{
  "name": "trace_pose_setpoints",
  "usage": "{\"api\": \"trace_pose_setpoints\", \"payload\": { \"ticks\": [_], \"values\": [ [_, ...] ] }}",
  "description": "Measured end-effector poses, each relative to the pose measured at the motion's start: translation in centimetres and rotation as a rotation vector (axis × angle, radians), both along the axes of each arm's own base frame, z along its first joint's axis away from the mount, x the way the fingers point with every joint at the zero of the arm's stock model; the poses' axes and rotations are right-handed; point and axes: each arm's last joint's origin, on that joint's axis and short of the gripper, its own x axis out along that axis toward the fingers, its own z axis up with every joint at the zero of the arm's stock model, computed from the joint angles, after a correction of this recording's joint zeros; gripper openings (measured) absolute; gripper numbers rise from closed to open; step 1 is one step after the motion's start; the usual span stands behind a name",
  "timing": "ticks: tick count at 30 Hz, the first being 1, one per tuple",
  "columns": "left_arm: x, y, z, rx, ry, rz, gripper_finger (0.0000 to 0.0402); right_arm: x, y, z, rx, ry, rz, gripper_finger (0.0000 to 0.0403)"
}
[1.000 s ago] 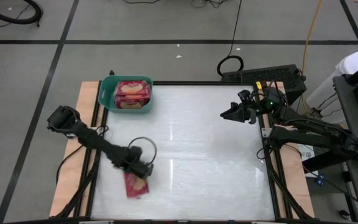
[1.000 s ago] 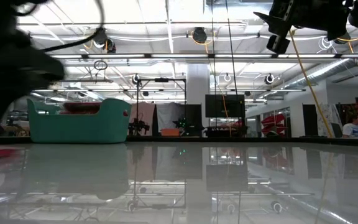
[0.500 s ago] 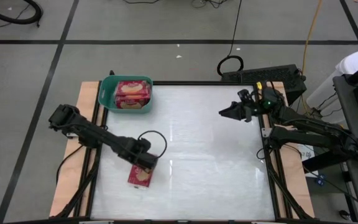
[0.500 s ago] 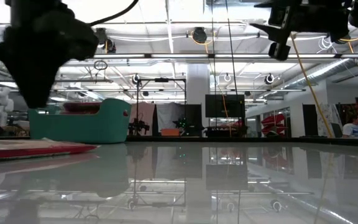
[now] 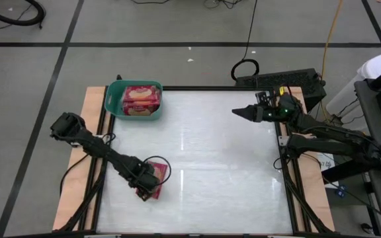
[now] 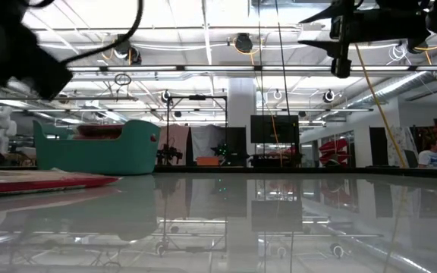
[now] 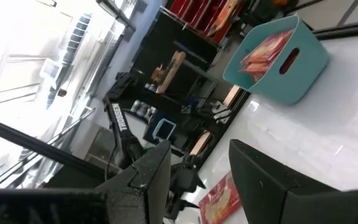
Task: Sort popcorn bags into baskets
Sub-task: Put the red popcorn bag into the green bin
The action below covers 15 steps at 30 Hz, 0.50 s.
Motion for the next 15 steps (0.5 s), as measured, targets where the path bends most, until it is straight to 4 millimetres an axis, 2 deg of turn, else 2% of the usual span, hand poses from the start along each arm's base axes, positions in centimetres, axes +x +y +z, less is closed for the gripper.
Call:
{"api": "trace_pose_setpoints", "payload": {
  "ticks": [5,9,12,15],
  "values": [
    [-1.0,-0.4,-2.0,-0.104,0.021,0.023,0.0279,0.3,0.7,0.0,0.026,-0.001,0.004,0.0157],
    [-1.3,-1.0,-2.7,-0.141,-0.027,-0.005,0.0255,0.6,1.2,0.0,0.033,-0.002,-0.02,0.0157],
    [-1.5,-1.1,-3.0,-0.134,-0.055,-0.027,0.0223,0.8,1.6,0.0,0.036,-0.002,-0.037,0.0157],
    [-1.6,-1.0,-3.1,-0.099,-0.08,-0.08,0.0165,0.9,2.0,-0.1,0.036,0.0,-0.056,0.0157]
  ]
}}
